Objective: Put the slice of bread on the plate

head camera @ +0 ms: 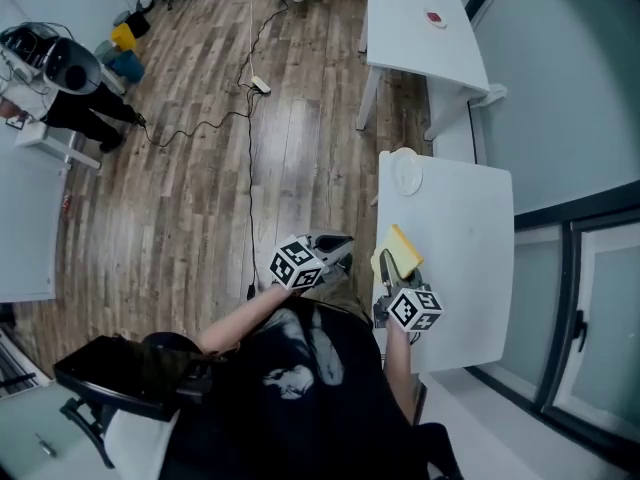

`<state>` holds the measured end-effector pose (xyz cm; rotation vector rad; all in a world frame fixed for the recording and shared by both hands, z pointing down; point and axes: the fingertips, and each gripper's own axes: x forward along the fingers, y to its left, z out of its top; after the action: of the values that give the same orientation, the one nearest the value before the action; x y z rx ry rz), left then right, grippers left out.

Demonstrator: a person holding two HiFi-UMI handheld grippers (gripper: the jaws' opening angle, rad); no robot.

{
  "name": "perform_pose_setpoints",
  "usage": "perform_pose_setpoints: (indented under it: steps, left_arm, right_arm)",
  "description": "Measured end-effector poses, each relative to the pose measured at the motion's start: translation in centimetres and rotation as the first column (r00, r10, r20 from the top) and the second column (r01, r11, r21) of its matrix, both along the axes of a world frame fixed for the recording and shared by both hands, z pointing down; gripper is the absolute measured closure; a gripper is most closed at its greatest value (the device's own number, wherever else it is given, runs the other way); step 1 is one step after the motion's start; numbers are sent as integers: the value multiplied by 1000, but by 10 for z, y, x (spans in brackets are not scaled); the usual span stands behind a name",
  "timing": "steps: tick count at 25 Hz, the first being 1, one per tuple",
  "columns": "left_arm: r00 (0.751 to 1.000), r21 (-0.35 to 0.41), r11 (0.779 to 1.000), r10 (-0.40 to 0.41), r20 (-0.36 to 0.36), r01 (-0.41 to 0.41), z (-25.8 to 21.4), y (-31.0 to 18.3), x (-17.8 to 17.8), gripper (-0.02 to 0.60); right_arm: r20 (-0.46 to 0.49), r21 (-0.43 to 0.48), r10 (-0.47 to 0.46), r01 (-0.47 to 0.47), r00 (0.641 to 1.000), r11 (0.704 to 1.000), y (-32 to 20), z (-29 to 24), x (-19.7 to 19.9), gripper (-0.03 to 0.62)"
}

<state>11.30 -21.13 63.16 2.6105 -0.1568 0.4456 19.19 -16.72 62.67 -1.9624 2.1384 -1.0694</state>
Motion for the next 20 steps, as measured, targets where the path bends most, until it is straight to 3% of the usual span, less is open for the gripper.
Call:
perform_pose_setpoints:
  steps: [12, 20]
  left_arm:
    - [997, 37, 999, 5, 82, -8, 44, -89, 112, 577]
    - [985, 37, 999, 29, 173, -36, 90, -143, 140, 577]
  right_arm:
    - [-104, -152, -107, 90, 989, 984, -100, 76, 117, 493]
    - [-193, -314, -118, 52, 974, 948, -164, 141, 166, 493]
